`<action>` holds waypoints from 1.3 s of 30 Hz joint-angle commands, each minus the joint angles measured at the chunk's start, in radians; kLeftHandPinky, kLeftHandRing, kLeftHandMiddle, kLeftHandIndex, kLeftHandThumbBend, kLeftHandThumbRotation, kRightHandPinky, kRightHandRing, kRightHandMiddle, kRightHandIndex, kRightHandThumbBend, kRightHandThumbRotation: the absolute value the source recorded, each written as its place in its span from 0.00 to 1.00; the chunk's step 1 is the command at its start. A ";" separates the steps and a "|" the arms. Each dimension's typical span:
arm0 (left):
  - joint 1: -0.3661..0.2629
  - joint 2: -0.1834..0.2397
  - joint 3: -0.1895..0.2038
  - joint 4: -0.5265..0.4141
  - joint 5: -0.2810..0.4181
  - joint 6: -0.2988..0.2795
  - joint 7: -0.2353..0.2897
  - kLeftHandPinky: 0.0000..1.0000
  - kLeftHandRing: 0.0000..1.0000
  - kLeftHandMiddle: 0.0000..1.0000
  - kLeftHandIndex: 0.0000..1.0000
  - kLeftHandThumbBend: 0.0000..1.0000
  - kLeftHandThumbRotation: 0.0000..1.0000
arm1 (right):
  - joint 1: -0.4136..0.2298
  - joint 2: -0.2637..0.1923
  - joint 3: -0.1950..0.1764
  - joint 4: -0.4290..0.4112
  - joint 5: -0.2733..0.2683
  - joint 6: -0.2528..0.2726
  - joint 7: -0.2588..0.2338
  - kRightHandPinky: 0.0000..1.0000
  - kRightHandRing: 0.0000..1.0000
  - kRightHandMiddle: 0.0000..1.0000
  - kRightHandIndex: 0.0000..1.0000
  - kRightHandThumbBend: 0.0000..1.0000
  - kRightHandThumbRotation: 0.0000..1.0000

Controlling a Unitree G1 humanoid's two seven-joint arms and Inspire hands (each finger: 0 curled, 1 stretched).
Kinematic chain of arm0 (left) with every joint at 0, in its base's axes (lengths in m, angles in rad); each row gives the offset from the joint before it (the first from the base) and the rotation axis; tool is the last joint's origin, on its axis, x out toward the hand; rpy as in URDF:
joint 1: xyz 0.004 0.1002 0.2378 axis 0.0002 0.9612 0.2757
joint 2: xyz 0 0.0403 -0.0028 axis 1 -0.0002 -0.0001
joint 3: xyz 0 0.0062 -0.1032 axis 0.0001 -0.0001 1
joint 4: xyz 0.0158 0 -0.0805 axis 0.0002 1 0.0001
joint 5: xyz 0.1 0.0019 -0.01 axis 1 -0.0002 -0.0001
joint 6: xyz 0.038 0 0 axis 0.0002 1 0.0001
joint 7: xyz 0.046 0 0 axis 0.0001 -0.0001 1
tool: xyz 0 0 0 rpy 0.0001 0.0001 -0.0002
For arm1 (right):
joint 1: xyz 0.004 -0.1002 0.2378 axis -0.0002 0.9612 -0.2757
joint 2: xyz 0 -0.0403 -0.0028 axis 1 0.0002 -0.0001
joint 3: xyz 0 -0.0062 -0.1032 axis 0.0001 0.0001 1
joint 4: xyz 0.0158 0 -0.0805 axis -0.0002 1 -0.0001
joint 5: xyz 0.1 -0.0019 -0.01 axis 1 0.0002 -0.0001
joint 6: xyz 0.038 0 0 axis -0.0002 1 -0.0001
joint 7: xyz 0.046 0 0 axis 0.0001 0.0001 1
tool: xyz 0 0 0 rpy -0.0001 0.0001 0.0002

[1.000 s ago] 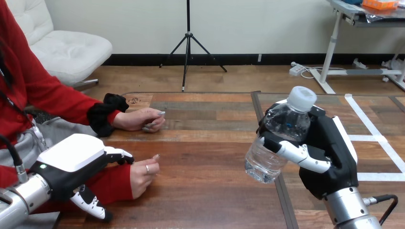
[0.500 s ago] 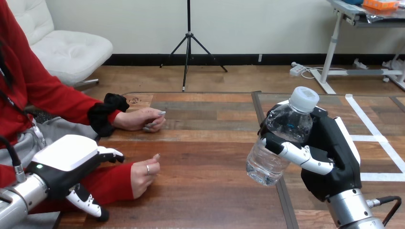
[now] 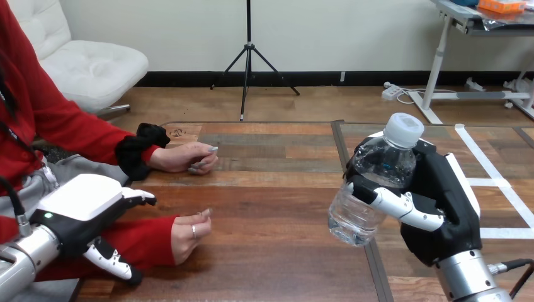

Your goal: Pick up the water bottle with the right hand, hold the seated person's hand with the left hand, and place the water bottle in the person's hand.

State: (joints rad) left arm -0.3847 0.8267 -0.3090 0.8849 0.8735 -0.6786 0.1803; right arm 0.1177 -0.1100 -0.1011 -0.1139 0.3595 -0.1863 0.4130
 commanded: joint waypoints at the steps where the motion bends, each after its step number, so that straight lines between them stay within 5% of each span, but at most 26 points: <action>1: -0.066 -0.027 -0.035 0.074 0.004 0.033 0.031 0.78 0.83 0.84 0.84 1.00 0.34 | -0.038 -0.010 -0.016 -0.076 0.021 0.000 -0.010 0.36 0.39 0.43 0.44 0.78 0.00; 18: -0.101 -0.059 -0.060 0.144 -0.033 0.052 0.020 0.80 0.85 0.86 0.86 1.00 0.34 | -0.036 -0.015 -0.011 -0.096 0.012 0.002 -0.025 0.35 0.39 0.43 0.43 0.77 0.00; 39: -0.080 -0.083 -0.065 0.067 -0.086 0.063 -0.041 0.78 0.80 0.82 0.83 1.00 0.32 | -0.020 -0.013 -0.002 -0.141 0.027 0.040 -0.035 0.35 0.38 0.43 0.43 0.74 0.00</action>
State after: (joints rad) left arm -0.4526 0.7712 -0.3472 0.9877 0.7969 -0.6167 0.1565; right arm 0.1332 -0.1216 -0.0985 -0.1802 0.3593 -0.1469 0.3835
